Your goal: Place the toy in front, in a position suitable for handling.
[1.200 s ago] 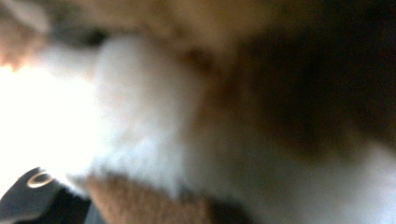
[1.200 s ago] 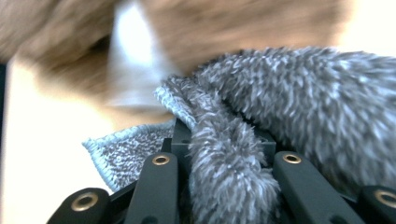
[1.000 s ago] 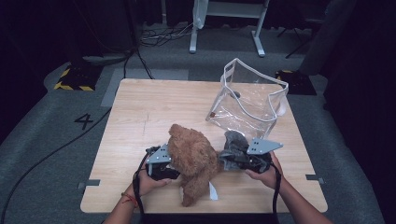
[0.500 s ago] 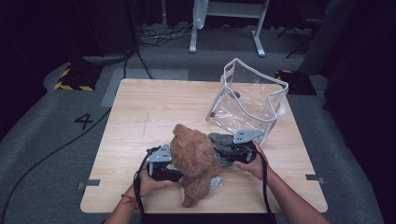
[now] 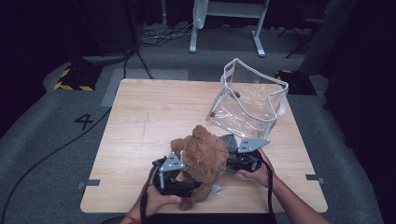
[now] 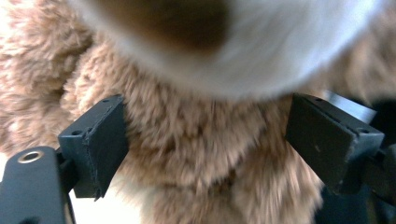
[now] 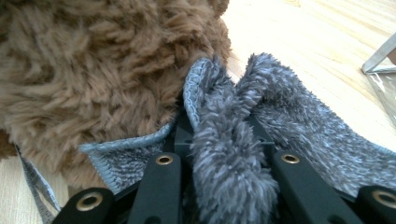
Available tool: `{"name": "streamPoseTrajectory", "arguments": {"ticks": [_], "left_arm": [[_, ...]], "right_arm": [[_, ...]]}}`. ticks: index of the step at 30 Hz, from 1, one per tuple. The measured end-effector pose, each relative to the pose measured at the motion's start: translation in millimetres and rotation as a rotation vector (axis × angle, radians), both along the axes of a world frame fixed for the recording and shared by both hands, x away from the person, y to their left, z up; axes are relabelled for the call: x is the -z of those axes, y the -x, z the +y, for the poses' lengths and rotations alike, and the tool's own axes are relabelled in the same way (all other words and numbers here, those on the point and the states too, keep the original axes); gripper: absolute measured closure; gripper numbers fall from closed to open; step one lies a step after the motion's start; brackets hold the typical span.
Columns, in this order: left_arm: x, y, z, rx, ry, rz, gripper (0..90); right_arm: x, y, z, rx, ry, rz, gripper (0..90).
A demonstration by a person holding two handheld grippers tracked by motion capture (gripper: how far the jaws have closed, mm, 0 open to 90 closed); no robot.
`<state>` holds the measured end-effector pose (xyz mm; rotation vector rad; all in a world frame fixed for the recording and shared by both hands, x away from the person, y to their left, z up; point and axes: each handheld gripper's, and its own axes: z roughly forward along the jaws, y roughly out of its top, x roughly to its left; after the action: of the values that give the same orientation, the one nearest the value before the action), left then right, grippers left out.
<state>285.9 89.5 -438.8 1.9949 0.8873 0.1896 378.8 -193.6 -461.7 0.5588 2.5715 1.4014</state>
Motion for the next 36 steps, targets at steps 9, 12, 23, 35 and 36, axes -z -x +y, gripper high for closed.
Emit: {"name": "streamPoseTrajectory", "arguments": {"ticks": [9, 12, 23, 35, 36], "left_arm": [[13.2, -5.9, -17.3, 0.034, -0.099, -0.115, 15.2], [10.5, -21.6, -12.2, 0.123, -0.115, -0.116, 25.3], [2.8, -72.0, 24.5, 0.355, -0.172, -0.175, 47.7], [25.1, -62.3, 32.1, 0.342, -0.107, -0.084, 68.2], [26.1, -62.7, 32.2, 0.339, -0.108, -0.082, 68.1]], "right_arm": [[-3.5, 9.5, -4.9, -0.055, 0.000, 0.022, 74.3], [-2.6, 11.8, -10.2, -0.058, -0.009, 0.032, 74.4], [-1.5, 43.7, 5.4, -0.130, 0.030, 0.021, 74.4], [-49.2, 32.0, -30.2, -0.048, -0.161, -0.096, 73.1], [-57.7, 29.0, -32.2, -0.029, -0.186, -0.124, 72.8]]}}
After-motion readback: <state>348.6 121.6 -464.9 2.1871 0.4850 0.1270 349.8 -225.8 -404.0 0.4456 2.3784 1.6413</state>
